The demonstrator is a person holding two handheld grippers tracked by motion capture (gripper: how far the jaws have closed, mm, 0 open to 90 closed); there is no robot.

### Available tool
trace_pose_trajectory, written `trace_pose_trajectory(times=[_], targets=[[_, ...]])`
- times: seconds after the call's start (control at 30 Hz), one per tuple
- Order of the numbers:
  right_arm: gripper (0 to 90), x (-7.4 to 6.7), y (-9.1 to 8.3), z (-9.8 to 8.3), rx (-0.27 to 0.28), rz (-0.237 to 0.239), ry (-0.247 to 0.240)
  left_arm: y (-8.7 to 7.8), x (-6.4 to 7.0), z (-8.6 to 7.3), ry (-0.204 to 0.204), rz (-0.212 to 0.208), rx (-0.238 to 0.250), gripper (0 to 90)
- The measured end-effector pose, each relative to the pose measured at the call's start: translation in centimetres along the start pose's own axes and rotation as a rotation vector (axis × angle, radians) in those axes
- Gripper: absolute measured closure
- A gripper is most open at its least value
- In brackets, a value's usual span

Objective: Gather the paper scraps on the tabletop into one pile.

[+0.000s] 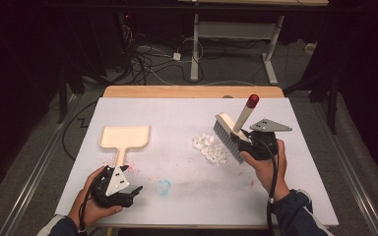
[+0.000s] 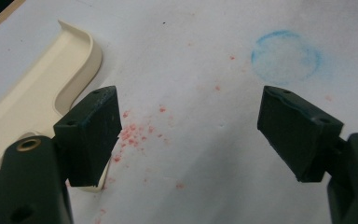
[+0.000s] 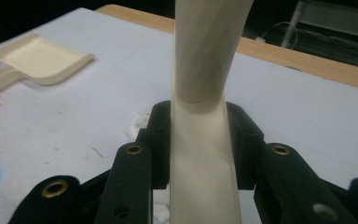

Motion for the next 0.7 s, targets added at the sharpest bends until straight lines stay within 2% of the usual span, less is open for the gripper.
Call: trace_pose_trajectory(times=[0.07, 0.1, 0.13, 0.33, 0.4, 0.47, 0.53, 0.7], targets=[[67.8, 0.2, 0.2, -0.2, -0.006, -0.032, -0.007, 0.0, 0.0, 0.0, -0.001, 0.000, -0.001, 21.3], [67.8, 0.3, 0.6, -0.3, -0.008, -0.063, -0.026, 0.0, 0.0, 0.0, 0.000, 0.000, -0.002, 21.3], [67.8, 0.3, 0.6, -0.3, -0.008, -0.063, -0.026, 0.0, 0.0, 0.0, 0.000, 0.000, -0.002, 21.3], [67.8, 0.1, 2.6, -1.6, -0.053, -0.151, -0.039, 0.2, 0.0, 0.0, 0.000, -0.001, -0.007, 21.3], [67.8, -0.3, 3.4, -2.0, -0.081, -0.159, -0.049, 0.2, 0.0, 0.0, 0.000, -0.003, -0.008, 21.3], [67.8, -1.0, 3.9, -2.2, -0.073, -0.161, -0.048, 0.2, 0.0, 0.0, -0.001, -0.002, -0.008, 21.3], [67.8, -2.0, 4.3, -2.0, -0.065, -0.184, -0.082, 0.2, 0.0, 0.0, -0.002, -0.001, -0.010, 21.3], [67.8, -3.0, 4.7, -1.8, -0.060, -0.176, -0.067, 0.3, 0.0, 0.0, -0.001, -0.004, -0.009, 21.3]])
Point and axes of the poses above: each handheld gripper's, and its own axes: y roughly forward along the jaws, z roughly out of its top, x roughly to its right, the point moved 1 cm from there along y, roughly forward along the jaws, and after that the axes turned 14 degrees about -z, right-handed, at the moved point
